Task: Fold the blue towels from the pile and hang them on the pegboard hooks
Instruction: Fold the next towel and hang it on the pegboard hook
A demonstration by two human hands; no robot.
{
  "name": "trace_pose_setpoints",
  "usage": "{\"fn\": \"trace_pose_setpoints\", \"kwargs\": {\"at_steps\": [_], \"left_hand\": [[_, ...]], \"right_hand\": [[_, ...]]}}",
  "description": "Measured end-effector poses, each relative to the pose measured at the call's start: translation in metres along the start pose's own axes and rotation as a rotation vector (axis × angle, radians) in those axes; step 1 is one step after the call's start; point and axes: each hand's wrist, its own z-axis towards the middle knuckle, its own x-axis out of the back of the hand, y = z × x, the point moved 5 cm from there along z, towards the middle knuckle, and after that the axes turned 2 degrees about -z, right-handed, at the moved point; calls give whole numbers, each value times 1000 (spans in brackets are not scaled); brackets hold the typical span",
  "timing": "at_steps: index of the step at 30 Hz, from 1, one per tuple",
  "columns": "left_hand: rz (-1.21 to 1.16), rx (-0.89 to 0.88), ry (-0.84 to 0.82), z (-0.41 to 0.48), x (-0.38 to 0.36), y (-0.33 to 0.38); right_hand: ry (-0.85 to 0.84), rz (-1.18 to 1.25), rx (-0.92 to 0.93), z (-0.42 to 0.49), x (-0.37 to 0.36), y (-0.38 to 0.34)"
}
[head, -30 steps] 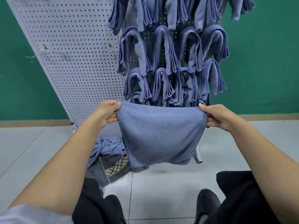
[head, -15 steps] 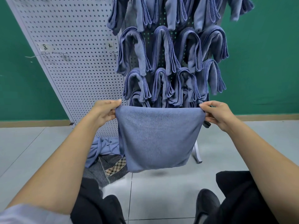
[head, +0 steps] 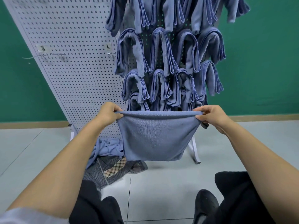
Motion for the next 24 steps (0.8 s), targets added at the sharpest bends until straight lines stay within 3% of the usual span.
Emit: {"fn": "trace_pose_setpoints", "kwargs": {"at_steps": [3, 6, 8, 11, 14, 16, 24], "left_hand": [[-51, 2, 45, 0, 7, -4], [-266, 40, 55, 1, 13, -8], [-512, 86, 16, 1, 15, -8], [-941, 233, 37, -2, 16, -3], [-1156, 385, 37, -9, 4, 14], [-1152, 390, 27, -12, -6, 31], [-792, 113, -35, -27, -55, 94]], "right_hand": [[76, -56, 37, 1, 6, 2], [131, -29, 100, -4, 9, -7], [104, 111, 132, -9, 10, -18], [4, 505, 44, -14, 4, -34], [-25, 689, -89, -19, -5, -46], [-30, 666, -85, -24, -12, -56], [-106, 375, 134, -46, -71, -93]]}}
